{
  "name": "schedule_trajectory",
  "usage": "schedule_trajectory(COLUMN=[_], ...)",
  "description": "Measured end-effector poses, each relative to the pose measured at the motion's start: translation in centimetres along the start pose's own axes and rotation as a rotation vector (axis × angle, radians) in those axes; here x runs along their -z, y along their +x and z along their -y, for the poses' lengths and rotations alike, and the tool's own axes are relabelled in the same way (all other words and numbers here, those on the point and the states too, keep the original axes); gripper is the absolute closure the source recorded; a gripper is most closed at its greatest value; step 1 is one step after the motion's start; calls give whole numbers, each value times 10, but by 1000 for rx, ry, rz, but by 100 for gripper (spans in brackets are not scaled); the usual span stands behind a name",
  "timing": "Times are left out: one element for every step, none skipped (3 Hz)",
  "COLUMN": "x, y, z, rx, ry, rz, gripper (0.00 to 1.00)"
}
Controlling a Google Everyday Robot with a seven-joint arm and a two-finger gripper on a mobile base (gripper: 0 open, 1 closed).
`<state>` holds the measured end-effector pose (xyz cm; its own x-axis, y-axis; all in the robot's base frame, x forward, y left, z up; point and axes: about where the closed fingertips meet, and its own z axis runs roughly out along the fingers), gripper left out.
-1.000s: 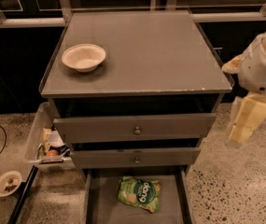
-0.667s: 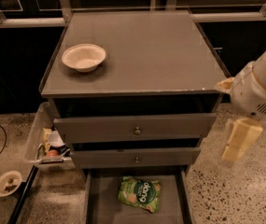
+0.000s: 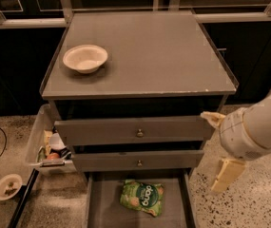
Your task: Pick green rice chip bag from bottom drawer and place on counter
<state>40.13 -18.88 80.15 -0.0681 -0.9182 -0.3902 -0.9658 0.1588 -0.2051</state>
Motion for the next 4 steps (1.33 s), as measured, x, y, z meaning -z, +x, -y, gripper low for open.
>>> schedule_trajectory(x=[-53,-53,-88,-157], y=[17,17,27,47], z=[-1,-1,-5,-11], rx=[15,15,-76,-204], ry=[-13,-13,-36,-64], rz=[52,52,114,179], gripper=[0,0,0,0])
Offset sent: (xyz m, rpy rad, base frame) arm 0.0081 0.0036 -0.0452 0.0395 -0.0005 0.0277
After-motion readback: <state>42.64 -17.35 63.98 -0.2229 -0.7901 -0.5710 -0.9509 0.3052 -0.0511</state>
